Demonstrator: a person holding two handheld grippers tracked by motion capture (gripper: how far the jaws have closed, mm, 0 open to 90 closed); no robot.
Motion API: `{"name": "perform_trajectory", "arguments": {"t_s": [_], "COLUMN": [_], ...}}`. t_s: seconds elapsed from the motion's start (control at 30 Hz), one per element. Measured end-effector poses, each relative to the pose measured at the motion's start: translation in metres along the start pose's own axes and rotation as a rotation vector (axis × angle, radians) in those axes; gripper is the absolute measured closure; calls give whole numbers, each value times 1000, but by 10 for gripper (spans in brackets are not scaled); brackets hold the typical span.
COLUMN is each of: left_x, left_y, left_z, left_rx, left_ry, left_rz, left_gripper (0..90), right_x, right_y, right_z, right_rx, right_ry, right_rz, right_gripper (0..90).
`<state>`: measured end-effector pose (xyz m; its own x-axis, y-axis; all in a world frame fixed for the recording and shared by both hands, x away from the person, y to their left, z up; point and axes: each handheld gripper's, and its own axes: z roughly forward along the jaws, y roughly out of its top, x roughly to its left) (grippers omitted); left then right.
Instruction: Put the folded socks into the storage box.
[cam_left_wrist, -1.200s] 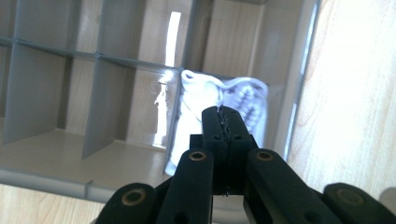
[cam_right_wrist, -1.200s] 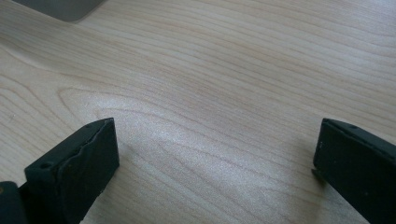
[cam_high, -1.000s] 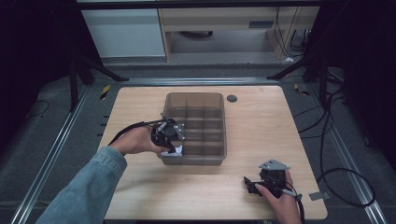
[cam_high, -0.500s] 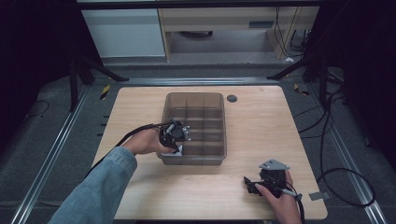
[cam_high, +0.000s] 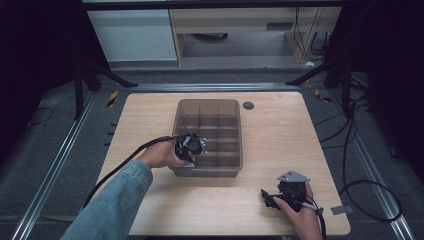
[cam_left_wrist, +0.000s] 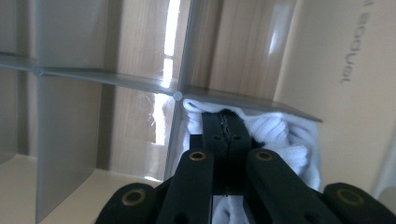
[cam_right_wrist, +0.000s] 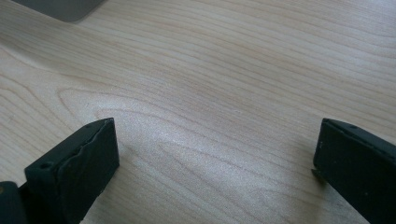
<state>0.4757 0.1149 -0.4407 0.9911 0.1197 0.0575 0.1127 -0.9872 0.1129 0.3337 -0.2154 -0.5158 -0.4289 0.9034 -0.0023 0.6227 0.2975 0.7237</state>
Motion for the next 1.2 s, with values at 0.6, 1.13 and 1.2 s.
{"name": "perform_trajectory", "arguments": {"t_s": [0.6, 1.13, 1.2], "left_x": [1, -8, -11], "left_y": [-8, -13, -13], "left_z": [-14, -49, -52], "left_rx": [-66, -228, -236], "left_ry": [12, 68, 76], "left_rz": [-1, -30, -24], "left_gripper": [897, 881, 876], "right_x": [0, 0, 0], "right_y": [0, 0, 0], "right_z": [0, 0, 0], "right_rx": [-1, -1, -1], "right_ry": [-1, 0, 0], "right_rz": [-1, -1, -1], "right_gripper": [3, 3, 3]}}
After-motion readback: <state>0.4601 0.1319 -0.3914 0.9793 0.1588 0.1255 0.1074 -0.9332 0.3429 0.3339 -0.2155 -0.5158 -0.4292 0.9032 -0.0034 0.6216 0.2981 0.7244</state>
